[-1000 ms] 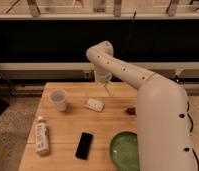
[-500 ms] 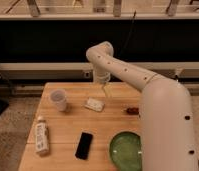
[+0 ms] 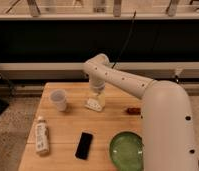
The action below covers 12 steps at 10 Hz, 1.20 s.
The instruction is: Place the white sponge in the ceramic bowl
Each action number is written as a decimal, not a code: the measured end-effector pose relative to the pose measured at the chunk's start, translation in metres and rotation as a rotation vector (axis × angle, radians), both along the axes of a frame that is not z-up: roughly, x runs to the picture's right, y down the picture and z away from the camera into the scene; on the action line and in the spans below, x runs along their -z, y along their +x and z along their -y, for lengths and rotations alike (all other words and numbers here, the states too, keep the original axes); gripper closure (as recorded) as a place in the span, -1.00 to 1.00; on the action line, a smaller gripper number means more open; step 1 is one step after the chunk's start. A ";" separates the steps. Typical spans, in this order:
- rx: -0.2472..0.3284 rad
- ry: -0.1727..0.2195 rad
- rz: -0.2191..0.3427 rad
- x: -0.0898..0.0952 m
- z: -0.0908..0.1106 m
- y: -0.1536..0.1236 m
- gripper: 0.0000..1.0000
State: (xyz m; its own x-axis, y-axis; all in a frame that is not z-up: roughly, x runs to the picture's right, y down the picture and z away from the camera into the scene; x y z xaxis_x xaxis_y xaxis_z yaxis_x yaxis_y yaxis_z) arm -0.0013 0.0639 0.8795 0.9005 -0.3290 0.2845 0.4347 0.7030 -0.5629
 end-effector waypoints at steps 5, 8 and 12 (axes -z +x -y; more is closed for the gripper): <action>-0.091 0.016 -0.102 -0.017 -0.008 0.005 -0.60; -0.144 -0.024 -0.132 -0.032 -0.020 0.011 -0.60; -0.179 -0.059 -0.143 -0.046 -0.033 0.013 -0.60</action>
